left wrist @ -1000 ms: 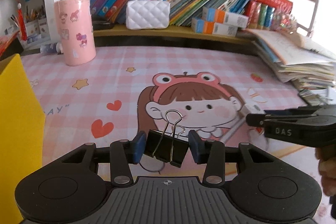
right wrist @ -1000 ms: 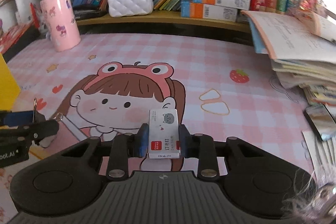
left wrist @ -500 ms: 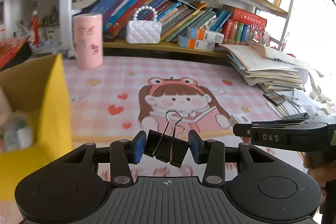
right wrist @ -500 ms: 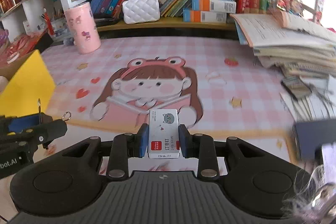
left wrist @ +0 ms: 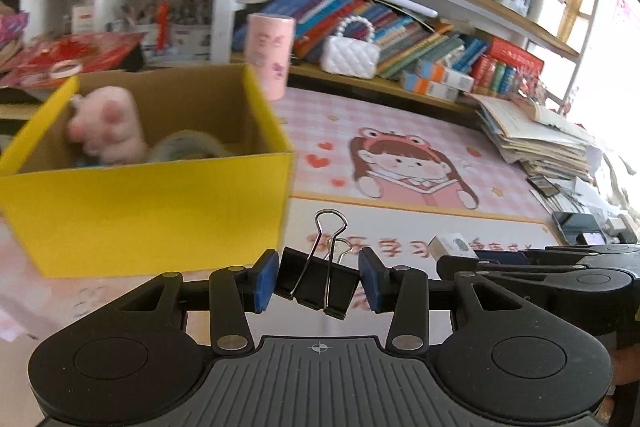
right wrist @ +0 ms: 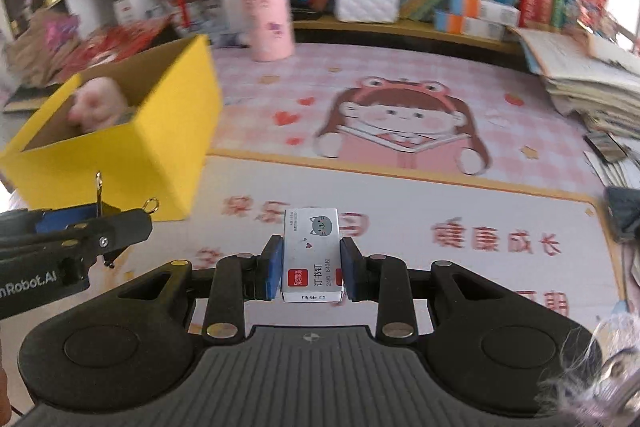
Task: Organize objects
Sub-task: 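Carry the binder clip and small white box with both tools over the yellow box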
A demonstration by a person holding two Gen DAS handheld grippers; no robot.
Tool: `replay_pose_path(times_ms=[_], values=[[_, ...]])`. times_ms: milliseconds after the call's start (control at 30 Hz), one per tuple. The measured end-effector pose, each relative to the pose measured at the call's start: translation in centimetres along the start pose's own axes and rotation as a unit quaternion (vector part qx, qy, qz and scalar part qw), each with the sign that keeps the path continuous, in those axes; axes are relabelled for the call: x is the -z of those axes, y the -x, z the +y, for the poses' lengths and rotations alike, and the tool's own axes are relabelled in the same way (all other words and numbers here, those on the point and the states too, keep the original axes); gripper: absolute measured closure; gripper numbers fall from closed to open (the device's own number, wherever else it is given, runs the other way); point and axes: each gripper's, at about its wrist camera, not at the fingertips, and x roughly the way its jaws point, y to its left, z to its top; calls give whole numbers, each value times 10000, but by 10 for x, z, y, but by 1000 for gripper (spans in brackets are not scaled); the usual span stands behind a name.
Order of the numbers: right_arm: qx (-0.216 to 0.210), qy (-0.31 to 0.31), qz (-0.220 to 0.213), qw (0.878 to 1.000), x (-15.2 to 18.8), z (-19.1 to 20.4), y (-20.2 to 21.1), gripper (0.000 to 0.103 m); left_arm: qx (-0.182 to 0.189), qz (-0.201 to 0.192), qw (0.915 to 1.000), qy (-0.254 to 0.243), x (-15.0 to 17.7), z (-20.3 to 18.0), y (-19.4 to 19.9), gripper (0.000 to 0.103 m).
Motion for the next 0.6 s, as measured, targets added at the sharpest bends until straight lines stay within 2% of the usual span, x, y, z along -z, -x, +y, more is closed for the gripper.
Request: replay_pose_path(times_ms=[600], values=[[-592,623,11,9963,23,115,21,75,-444,-244,9983,278,30,75,75,61]])
